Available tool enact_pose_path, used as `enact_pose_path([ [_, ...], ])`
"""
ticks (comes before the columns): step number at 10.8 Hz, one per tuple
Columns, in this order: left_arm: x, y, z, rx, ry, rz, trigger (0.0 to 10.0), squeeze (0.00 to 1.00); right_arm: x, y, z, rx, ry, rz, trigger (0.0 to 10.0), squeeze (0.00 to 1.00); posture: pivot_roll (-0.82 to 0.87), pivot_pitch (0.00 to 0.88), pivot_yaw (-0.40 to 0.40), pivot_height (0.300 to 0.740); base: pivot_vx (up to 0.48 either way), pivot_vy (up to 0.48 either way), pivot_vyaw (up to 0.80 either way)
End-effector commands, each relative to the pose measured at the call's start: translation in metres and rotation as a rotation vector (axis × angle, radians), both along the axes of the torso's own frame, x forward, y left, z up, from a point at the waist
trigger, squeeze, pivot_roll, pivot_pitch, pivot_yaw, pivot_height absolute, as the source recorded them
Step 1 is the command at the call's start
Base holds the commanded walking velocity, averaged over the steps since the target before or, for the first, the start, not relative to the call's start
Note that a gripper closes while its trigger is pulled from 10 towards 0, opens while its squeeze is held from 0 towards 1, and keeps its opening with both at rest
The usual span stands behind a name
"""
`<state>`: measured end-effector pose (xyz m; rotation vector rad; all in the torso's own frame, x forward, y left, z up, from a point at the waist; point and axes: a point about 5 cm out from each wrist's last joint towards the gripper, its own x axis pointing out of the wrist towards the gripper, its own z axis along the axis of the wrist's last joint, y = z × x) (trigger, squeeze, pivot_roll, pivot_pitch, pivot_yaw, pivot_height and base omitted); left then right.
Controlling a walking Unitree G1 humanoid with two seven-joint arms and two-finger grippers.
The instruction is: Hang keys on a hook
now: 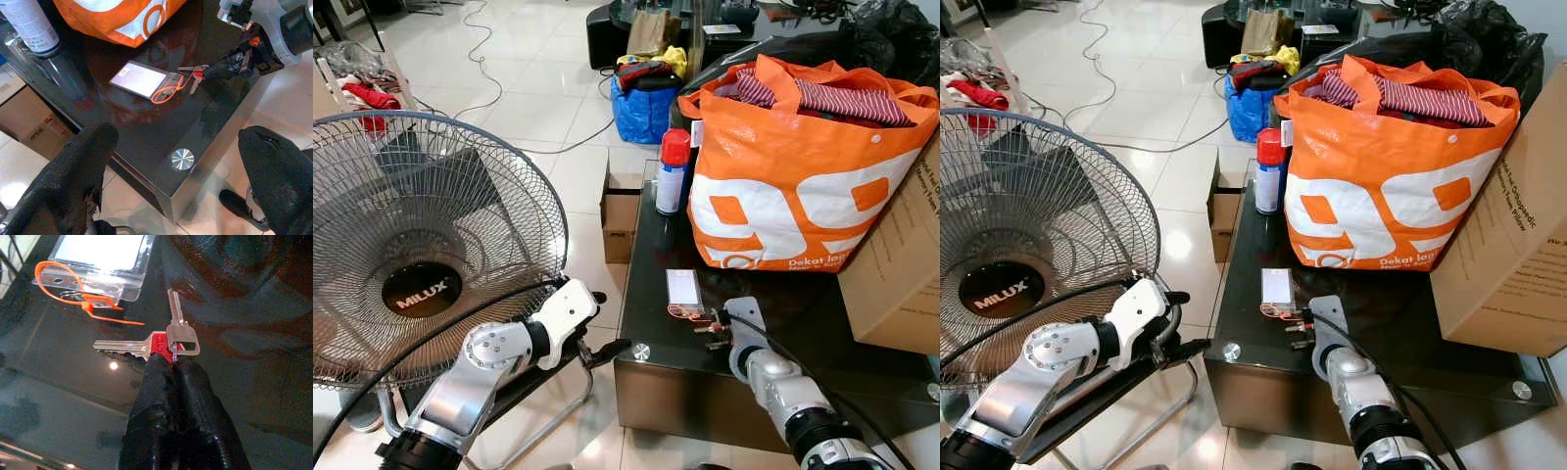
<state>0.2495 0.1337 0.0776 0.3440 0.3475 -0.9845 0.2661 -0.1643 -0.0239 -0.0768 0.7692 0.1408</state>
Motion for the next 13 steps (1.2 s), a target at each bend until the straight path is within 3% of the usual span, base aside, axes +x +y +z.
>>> enact_pose_path([
  [1,0.0012,0.0010,0.0002,0.021,-0.006,-0.011,10.0,0.00,0.0041,0.0021,0.0044,0.027,-0.026,-0.004,10.0,1.00,0.01,0.017,0.042,0.740,0.000,0.000,0.00],
  [3,0.0013,0.0013,0.0002,0.023,-0.006,-0.012,10.0,0.00,0.0073,0.0035,0.0063,-0.012,-0.040,0.007,10.0,1.00,0.02,0.017,0.042,0.740,0.000,0.000,0.00],
  [4,0.0013,0.0013,0.0002,0.023,-0.007,-0.012,10.0,0.00,0.0076,0.0036,0.0063,-0.015,-0.039,0.007,10.0,0.85,0.02,0.017,0.039,0.740,0.000,0.000,0.00],
  [5,0.0012,0.0016,0.0003,0.024,-0.008,-0.011,10.0,0.00,0.0078,0.0039,0.0062,-0.015,-0.038,0.008,10.0,0.00,0.02,0.017,0.039,0.740,0.000,0.000,0.00],
  [11,0.0010,0.0028,0.0001,0.030,-0.007,-0.013,10.0,0.00,0.0067,0.0044,0.0032,-0.021,-0.026,-0.011,10.0,0.00,0.02,0.017,0.042,0.740,0.000,0.000,0.00],
  [12,0.0010,0.0028,0.0002,0.031,-0.008,-0.014,10.0,0.00,0.0068,0.0044,0.0031,-0.020,-0.025,-0.013,8.6,0.00,0.02,0.017,0.042,0.740,0.000,0.000,0.00],
  [13,0.0010,0.0026,0.0004,0.032,-0.009,-0.015,10.0,0.00,0.0066,0.0045,0.0028,-0.016,-0.023,-0.012,3.8,0.00,0.02,0.016,0.044,0.740,0.000,0.000,0.00],
])
